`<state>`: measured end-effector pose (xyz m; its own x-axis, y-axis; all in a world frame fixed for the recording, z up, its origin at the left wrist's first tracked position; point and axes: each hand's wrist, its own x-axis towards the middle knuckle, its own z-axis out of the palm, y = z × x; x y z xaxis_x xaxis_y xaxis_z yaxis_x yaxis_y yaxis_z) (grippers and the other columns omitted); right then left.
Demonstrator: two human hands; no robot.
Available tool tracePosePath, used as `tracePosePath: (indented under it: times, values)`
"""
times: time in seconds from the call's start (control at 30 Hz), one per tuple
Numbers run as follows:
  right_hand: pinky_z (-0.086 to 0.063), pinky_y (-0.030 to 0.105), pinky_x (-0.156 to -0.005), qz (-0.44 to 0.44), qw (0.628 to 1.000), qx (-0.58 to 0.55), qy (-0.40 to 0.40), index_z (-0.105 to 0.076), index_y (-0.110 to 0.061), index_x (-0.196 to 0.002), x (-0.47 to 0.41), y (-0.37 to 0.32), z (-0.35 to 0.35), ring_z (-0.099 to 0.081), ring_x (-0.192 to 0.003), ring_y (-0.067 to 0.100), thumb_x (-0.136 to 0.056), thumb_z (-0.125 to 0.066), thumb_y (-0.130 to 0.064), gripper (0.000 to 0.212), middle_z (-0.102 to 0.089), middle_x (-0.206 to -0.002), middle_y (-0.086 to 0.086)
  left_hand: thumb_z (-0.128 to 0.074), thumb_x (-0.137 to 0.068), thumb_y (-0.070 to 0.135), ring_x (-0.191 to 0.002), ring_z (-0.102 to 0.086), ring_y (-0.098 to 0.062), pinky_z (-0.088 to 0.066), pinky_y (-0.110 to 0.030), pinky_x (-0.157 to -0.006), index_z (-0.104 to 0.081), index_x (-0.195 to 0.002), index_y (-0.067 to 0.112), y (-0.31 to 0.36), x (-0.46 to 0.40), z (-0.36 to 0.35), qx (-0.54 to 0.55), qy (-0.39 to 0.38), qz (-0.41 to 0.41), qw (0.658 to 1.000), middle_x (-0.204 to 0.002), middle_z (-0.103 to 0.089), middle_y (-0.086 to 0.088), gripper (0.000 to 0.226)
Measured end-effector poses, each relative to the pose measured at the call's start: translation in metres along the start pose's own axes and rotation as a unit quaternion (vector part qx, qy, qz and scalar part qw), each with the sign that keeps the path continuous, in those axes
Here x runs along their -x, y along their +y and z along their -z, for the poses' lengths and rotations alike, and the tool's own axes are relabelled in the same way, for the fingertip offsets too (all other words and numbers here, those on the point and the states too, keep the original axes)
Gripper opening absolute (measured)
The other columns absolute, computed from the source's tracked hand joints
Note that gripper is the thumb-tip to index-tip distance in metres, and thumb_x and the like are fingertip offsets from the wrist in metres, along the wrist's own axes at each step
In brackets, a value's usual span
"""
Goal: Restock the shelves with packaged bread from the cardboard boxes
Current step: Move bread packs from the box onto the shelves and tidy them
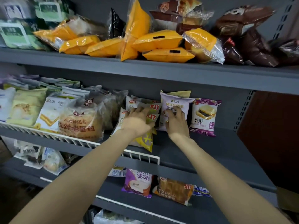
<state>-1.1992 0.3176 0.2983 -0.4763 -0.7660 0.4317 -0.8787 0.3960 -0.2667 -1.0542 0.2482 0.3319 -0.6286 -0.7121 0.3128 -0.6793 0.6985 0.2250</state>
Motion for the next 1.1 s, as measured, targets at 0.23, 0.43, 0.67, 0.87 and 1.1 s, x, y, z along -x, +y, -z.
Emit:
tracePosePath:
  times: [0.23,0.43,0.67,0.87,1.1]
  values:
    - [-0.049,0.034,-0.078,0.078,0.983,-0.162,0.018,-0.062,-0.014,-0.114,0.026,-0.084,0.034,-0.061,-0.098,0.027,-0.091,-0.046,-0.01,0.028,-0.064,-0.109,0.01,-0.05,-0.091,0.019,-0.109,-0.056,-0.033,-0.048,-0.037,-0.081,-0.057,-0.118,0.015,-0.043,0.037,0.043,0.079,0.128,0.014,0.989,-0.116,-0.06,-0.012,0.029]
    - [-0.05,0.033,-0.074,0.132,0.963,-0.232,-0.046,-0.067,-0.018,-0.101,0.045,-0.218,0.012,-0.062,-0.086,0.022,-0.092,-0.05,-0.014,0.021,-0.07,-0.094,0.006,-0.051,-0.092,0.027,-0.078,-0.063,-0.028,-0.049,-0.034,-0.058,-0.06,-0.102,0.017,-0.161,0.091,0.087,0.084,0.147,0.083,0.982,-0.087,-0.069,-0.008,0.017]
    - [-0.055,0.041,-0.071,0.169,0.933,-0.279,-0.152,-0.066,-0.016,-0.102,0.081,-0.41,-0.074,-0.065,-0.077,0.024,-0.096,-0.047,-0.016,0.02,-0.069,-0.089,0.006,-0.048,-0.094,0.023,-0.066,-0.059,-0.032,-0.044,-0.033,-0.056,-0.061,-0.082,0.008,-0.351,0.177,0.125,0.092,0.117,0.197,0.969,-0.066,-0.062,-0.011,0.023]
    - [-0.054,0.043,-0.075,0.173,0.898,-0.306,-0.266,-0.067,-0.015,-0.098,0.12,-0.555,-0.177,-0.064,-0.083,0.026,-0.094,-0.047,-0.014,0.02,-0.069,-0.092,0.008,-0.048,-0.089,0.023,-0.069,-0.059,-0.027,-0.045,-0.033,-0.059,-0.061,-0.077,0.012,-0.51,0.246,0.116,0.114,0.089,0.308,0.94,-0.066,-0.061,-0.006,0.021]
    - [-0.047,0.028,-0.08,0.149,0.863,-0.271,-0.399,-0.066,-0.01,-0.107,0.138,-0.672,-0.336,-0.06,-0.105,0.023,-0.093,-0.05,-0.012,0.021,-0.065,-0.115,0.007,-0.05,-0.09,0.027,-0.082,-0.064,-0.03,-0.05,-0.033,-0.066,-0.065,-0.089,0.005,-0.681,0.289,0.051,0.104,0.007,0.459,0.882,-0.085,-0.068,-0.013,0.027]
